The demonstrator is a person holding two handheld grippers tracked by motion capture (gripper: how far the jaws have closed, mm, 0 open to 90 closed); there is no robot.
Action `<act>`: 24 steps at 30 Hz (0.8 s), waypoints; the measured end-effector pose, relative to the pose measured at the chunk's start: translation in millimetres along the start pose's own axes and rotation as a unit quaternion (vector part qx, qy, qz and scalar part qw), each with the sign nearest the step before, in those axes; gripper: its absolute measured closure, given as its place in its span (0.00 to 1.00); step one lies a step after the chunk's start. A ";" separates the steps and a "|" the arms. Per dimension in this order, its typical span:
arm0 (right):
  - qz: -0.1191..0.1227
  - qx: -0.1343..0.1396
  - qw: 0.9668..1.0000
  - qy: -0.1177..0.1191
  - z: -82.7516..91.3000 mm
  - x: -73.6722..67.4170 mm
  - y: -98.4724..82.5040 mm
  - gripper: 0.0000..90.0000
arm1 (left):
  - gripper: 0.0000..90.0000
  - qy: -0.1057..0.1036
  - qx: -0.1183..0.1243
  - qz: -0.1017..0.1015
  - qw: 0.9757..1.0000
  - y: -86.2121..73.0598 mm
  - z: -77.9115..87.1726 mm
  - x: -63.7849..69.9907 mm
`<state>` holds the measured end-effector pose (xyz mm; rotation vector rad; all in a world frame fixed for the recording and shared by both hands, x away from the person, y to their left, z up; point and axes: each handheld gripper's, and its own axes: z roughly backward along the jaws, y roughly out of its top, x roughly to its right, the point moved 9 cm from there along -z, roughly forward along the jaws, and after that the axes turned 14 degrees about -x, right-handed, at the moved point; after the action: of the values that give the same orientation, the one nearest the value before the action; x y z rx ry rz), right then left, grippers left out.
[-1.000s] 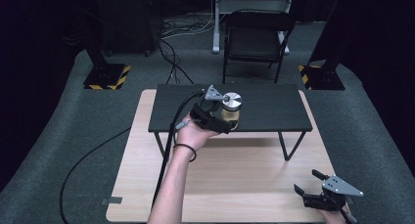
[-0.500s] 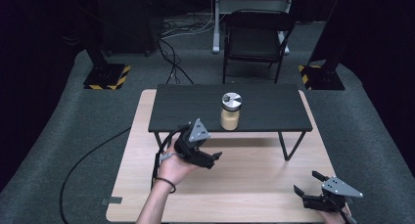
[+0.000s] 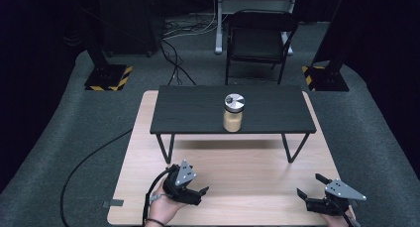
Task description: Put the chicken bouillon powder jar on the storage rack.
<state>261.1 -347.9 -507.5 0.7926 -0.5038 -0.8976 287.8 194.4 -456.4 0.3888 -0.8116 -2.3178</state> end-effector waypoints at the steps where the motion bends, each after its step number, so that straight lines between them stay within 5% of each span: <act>1: 0.000 0.000 1.000 0.001 -0.1 0.1 -0.2 0.08 | 0.13 0.004 -0.004 0.001 1.000 -5.9 -1.0 1.6; 10: 0.004 -0.008 1.000 0.001 -2.8 -1.7 0.9 0.08 | 0.13 0.033 -0.032 -0.003 0.999 -38.1 -8.5 6.3; 14: 0.004 -0.011 1.000 -0.001 -2.9 -2.0 0.8 0.08 | 0.13 0.022 -0.022 0.016 0.999 -45.3 -5.4 2.3; 24: 0.008 -0.008 1.000 -0.002 -1.9 -2.2 2.1 0.08 | 0.14 0.022 -0.022 0.019 0.999 -48.1 -7.6 3.6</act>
<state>262.2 -344.5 -507.2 0.7715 -0.5064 -0.8874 265.7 217.5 -493.3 0.4011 -0.7377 -2.2804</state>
